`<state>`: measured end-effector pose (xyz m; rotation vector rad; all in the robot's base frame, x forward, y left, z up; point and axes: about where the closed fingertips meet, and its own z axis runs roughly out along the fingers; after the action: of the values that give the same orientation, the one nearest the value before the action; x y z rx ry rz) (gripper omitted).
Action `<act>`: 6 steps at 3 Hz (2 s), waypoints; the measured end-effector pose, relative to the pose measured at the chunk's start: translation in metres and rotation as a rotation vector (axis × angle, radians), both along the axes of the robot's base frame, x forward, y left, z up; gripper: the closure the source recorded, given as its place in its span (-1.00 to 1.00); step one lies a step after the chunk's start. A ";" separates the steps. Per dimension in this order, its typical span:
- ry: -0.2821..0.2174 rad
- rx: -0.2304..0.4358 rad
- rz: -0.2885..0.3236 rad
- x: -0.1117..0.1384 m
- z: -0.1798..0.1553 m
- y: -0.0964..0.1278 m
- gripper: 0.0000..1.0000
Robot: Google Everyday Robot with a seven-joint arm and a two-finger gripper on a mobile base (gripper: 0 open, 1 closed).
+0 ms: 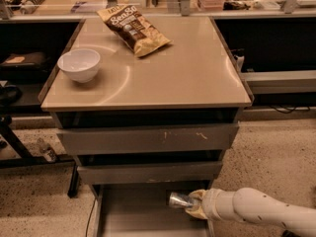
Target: Place redbull can into bottom drawer
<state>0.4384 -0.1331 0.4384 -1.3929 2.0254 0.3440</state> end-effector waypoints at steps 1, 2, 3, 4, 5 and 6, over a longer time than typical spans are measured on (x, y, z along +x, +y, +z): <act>0.033 -0.001 -0.001 0.005 -0.054 -0.001 1.00; 0.033 -0.001 -0.001 0.005 -0.055 -0.001 1.00; 0.046 0.003 -0.024 0.009 -0.077 0.001 1.00; 0.032 0.002 -0.035 0.020 -0.120 0.004 1.00; 0.029 0.008 -0.033 0.022 -0.172 0.013 1.00; 0.020 0.026 -0.019 0.023 -0.215 0.024 1.00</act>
Offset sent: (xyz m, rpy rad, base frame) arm 0.0074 -0.0014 -0.0408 -0.0048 0.0149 0.0018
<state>0.4614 -0.1092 0.2239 -1.3587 2.0418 0.3756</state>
